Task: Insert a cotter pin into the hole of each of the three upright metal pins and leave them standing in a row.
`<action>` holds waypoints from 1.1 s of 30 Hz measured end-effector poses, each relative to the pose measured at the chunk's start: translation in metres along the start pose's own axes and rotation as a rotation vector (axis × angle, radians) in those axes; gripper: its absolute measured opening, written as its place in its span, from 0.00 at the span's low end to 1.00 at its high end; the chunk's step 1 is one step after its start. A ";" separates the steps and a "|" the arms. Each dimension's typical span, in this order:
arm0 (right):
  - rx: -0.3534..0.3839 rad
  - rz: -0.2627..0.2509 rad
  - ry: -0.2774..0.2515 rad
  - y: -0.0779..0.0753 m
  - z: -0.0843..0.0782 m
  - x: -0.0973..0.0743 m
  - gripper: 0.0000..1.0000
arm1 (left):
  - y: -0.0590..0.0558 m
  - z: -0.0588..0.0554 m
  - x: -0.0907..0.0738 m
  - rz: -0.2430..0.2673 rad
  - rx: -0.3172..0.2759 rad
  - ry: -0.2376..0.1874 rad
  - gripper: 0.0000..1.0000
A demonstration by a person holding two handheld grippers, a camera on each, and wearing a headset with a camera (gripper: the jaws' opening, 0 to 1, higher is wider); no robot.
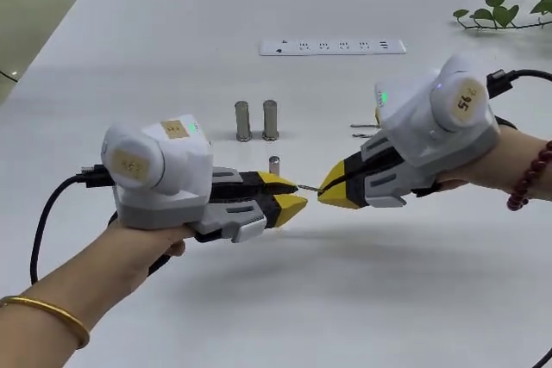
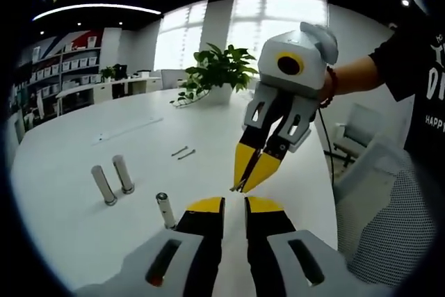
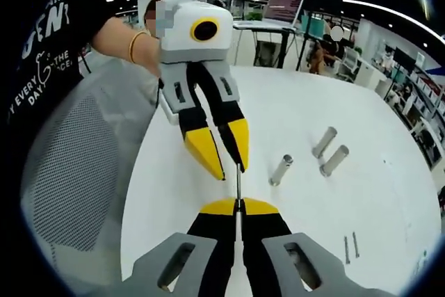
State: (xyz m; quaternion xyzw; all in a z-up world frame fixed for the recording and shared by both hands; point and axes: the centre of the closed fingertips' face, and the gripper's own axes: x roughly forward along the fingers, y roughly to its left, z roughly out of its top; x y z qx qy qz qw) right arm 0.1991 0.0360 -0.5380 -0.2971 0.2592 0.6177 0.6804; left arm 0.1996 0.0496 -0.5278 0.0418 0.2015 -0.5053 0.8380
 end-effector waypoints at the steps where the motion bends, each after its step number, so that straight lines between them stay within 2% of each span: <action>1: 0.002 -0.003 -0.001 -0.001 0.000 0.000 0.00 | 0.003 -0.003 0.000 0.023 0.004 0.009 0.09; 4: -0.002 -0.012 0.009 -0.005 -0.002 0.000 0.00 | 0.010 -0.009 0.000 0.073 0.007 0.016 0.09; 7: -0.011 -0.020 0.034 -0.009 -0.006 0.001 0.00 | 0.015 -0.010 0.000 0.116 0.013 0.009 0.11; 8: -0.012 -0.021 0.037 -0.010 -0.006 0.001 0.00 | 0.019 -0.010 0.000 0.146 0.022 0.004 0.11; 10: -0.018 -0.021 0.054 -0.012 -0.008 0.002 0.00 | 0.022 -0.008 0.000 0.166 0.022 -0.008 0.11; 14: -0.025 -0.029 0.078 -0.019 -0.008 0.002 0.00 | 0.029 -0.009 0.002 0.209 0.032 -0.006 0.12; 18: -0.031 -0.041 0.090 -0.027 -0.005 0.004 0.00 | 0.034 -0.007 0.003 0.240 0.011 -0.029 0.13; 22: -0.008 -0.041 0.088 -0.039 -0.004 0.007 0.00 | 0.042 -0.011 0.004 0.297 0.018 -0.028 0.24; 26: -0.012 -0.046 0.107 -0.044 -0.005 0.012 0.00 | 0.051 -0.020 0.005 0.323 0.012 -0.003 0.27; 29: -0.027 -0.042 0.128 -0.047 -0.007 0.016 0.00 | 0.055 -0.023 0.005 0.337 0.000 0.001 0.28; 33: -0.014 -0.033 0.132 -0.051 -0.012 0.022 0.00 | 0.064 -0.025 0.007 0.364 -0.001 0.002 0.28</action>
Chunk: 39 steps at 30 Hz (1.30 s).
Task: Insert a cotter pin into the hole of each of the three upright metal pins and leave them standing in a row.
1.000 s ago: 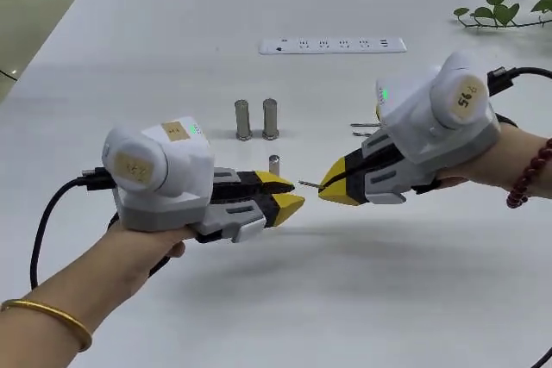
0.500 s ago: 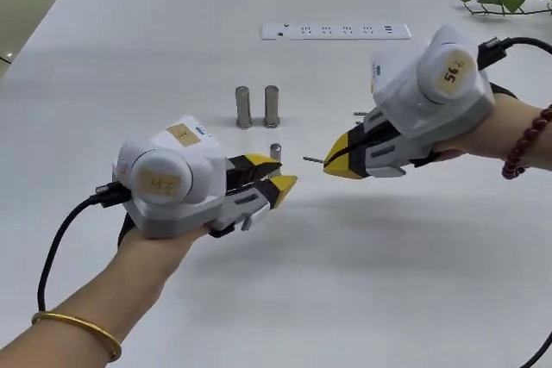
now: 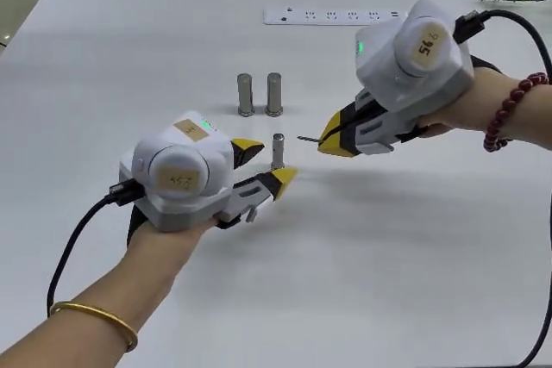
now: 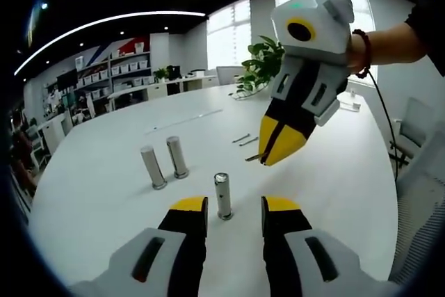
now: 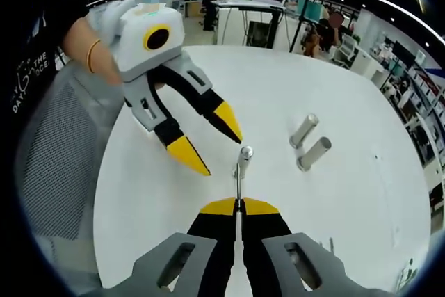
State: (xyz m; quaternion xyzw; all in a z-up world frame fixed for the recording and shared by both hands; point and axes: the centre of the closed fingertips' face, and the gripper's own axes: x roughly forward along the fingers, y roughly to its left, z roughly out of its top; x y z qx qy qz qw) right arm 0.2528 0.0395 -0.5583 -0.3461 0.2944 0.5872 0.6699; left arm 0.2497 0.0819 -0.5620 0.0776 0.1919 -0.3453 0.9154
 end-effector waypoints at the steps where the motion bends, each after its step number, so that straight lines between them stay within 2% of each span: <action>1: 0.001 0.001 0.005 0.000 0.000 0.001 0.00 | 0.001 -0.001 0.001 0.004 -0.001 0.003 0.28; 10: -0.024 0.000 0.049 -0.005 -0.006 0.010 0.00 | 0.002 -0.005 0.014 0.006 -0.034 0.012 0.26; 18: -0.013 0.009 0.038 -0.008 -0.005 0.015 0.00 | 0.002 -0.006 0.020 0.005 -0.026 0.014 0.25; 26: -0.019 0.022 0.037 -0.009 -0.003 0.019 0.00 | 0.005 -0.004 0.026 0.011 -0.029 0.004 0.17; 39: -0.033 0.036 0.026 -0.010 0.001 0.025 0.00 | 0.007 -0.013 0.031 0.009 -0.010 0.038 0.10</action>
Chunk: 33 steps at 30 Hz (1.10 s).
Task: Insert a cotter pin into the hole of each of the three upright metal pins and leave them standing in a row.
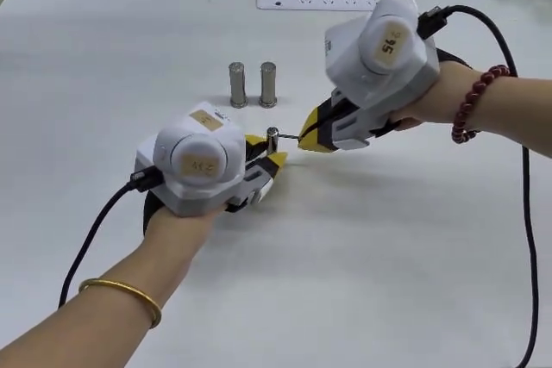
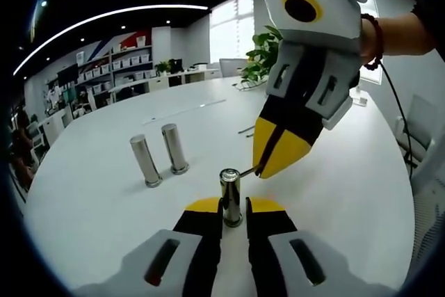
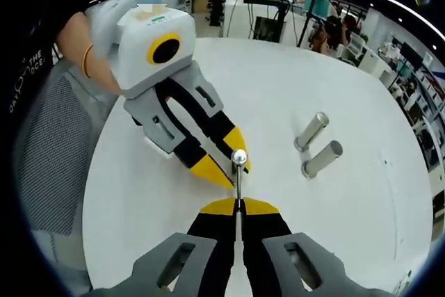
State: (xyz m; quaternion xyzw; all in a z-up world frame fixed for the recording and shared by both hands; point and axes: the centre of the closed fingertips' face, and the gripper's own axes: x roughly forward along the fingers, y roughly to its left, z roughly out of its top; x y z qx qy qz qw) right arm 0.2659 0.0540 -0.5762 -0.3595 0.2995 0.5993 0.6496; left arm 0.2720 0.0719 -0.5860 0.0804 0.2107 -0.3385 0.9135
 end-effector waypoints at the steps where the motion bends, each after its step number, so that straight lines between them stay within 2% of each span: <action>1: -0.001 0.000 0.002 0.000 0.000 0.000 0.00 | 0.001 0.000 0.000 0.000 0.000 0.000 0.09; 4: -0.006 0.000 0.005 0.000 0.000 0.001 0.00 | 0.002 -0.002 0.000 0.003 0.005 0.007 0.06; 15: -0.019 -0.005 -0.001 0.001 0.005 -0.001 0.00 | 0.002 -0.002 0.001 0.000 0.029 0.010 0.06; 24: -0.024 -0.010 -0.001 0.002 0.007 0.000 0.00 | 0.003 -0.003 0.001 0.002 0.007 0.007 0.06; 27: -0.020 -0.008 -0.021 0.001 0.013 0.001 0.00 | 0.001 -0.003 0.002 -0.008 0.010 0.010 0.06; 33: -0.030 -0.009 -0.028 0.002 0.020 0.004 0.00 | 0.001 -0.003 0.002 -0.002 0.010 0.011 0.06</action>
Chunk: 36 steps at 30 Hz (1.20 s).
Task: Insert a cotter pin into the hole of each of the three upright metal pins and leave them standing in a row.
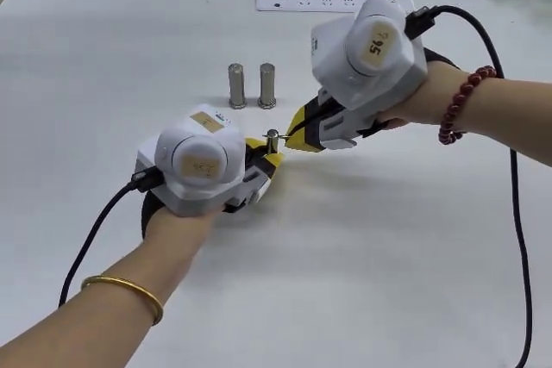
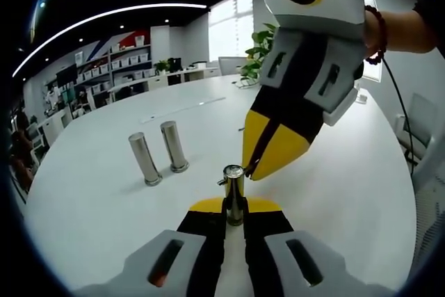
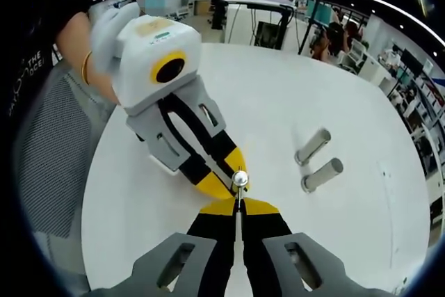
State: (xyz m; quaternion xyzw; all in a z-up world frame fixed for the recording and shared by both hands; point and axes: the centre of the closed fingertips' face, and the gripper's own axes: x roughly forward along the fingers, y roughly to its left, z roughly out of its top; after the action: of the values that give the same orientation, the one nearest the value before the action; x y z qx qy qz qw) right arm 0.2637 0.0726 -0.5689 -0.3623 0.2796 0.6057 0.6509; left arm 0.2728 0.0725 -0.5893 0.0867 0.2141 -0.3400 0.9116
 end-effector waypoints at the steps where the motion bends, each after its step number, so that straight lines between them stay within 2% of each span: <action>1: -0.001 -0.002 0.001 0.000 0.000 0.001 0.00 | 0.000 0.000 0.000 0.001 0.000 0.000 0.06; 6: 0.016 -0.010 -0.016 0.000 0.005 0.002 0.00 | 0.001 0.000 0.001 0.008 -0.003 -0.004 0.06; 10: 0.033 -0.036 -0.014 -0.003 0.006 -0.001 0.15 | 0.000 0.000 0.000 0.011 0.001 -0.005 0.06; 11: 0.039 -0.036 -0.017 -0.003 0.006 -0.004 0.16 | 0.000 0.000 0.000 0.012 0.000 -0.006 0.06; 16: 0.039 -0.042 -0.005 -0.001 0.002 -0.009 0.14 | 0.001 0.000 0.001 0.015 -0.002 -0.008 0.06; 21: 0.049 -0.041 0.021 0.001 -0.004 -0.013 0.05 | 0.000 0.000 0.001 0.017 -0.007 -0.009 0.06; 26: 0.074 -0.040 0.011 0.001 -0.004 -0.012 0.00 | 0.000 0.000 0.000 0.022 -0.010 -0.011 0.06; 36: 0.066 -0.037 0.006 0.001 -0.001 -0.009 0.00 | 0.000 0.000 0.000 0.033 -0.018 -0.014 0.06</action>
State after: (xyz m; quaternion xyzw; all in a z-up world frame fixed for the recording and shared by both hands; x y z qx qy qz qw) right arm 0.2614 0.0664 -0.5625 -0.3476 0.2948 0.5828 0.6728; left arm 0.2733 0.0727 -0.5896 0.0797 0.2094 -0.3236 0.9193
